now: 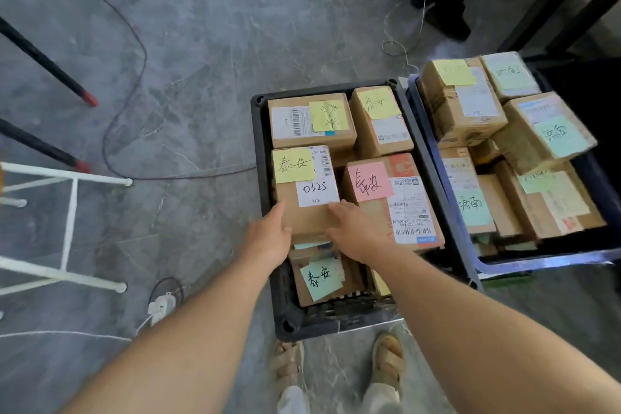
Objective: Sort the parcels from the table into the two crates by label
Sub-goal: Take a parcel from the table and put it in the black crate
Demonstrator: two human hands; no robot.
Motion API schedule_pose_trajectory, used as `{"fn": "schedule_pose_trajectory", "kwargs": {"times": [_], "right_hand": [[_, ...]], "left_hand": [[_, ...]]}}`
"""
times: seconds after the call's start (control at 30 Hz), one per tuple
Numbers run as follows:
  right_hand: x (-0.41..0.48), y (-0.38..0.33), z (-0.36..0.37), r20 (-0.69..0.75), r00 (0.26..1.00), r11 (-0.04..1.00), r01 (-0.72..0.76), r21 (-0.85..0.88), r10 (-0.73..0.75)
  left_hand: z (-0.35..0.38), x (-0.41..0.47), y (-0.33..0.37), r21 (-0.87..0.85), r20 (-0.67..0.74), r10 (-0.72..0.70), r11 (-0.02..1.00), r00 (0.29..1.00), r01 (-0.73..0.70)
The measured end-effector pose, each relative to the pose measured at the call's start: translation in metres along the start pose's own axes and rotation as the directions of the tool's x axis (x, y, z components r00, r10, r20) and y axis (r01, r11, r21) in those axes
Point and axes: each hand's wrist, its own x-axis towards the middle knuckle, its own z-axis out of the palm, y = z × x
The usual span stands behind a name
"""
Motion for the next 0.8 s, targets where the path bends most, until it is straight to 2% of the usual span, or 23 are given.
{"fn": "schedule_pose_trajectory", "kwargs": {"times": [0.17,0.23,0.3,0.43,0.6,0.8], "right_hand": [[-0.005,0.003,0.0,0.034,0.999,0.994,-0.01,-0.112,0.014],[-0.013,0.002,-0.003,0.026,0.999,0.996,-0.032,-0.084,0.035],[-0.022,0.001,-0.006,-0.005,0.999,0.998,-0.043,-0.048,0.043],[-0.052,-0.007,-0.023,-0.123,0.992,0.998,-0.046,-0.042,0.04],[-0.104,-0.007,-0.049,-0.268,0.958,0.992,-0.116,-0.042,0.101],[-0.178,0.016,-0.083,-0.424,0.888,0.969,-0.234,-0.085,0.178]], "left_hand": [[0.002,0.0,0.0,0.093,0.037,0.03,0.995,0.999,-0.033],[-0.004,-0.004,0.007,0.127,0.058,0.037,0.991,0.998,-0.044],[-0.01,-0.01,0.015,0.138,0.065,0.051,0.989,0.997,-0.059],[-0.025,-0.03,0.039,0.212,0.051,0.17,0.961,0.984,-0.177],[-0.043,-0.062,0.079,0.395,0.07,0.311,0.864,0.948,-0.313],[-0.04,-0.097,0.131,0.475,0.087,0.535,0.719,0.84,-0.507]]}}
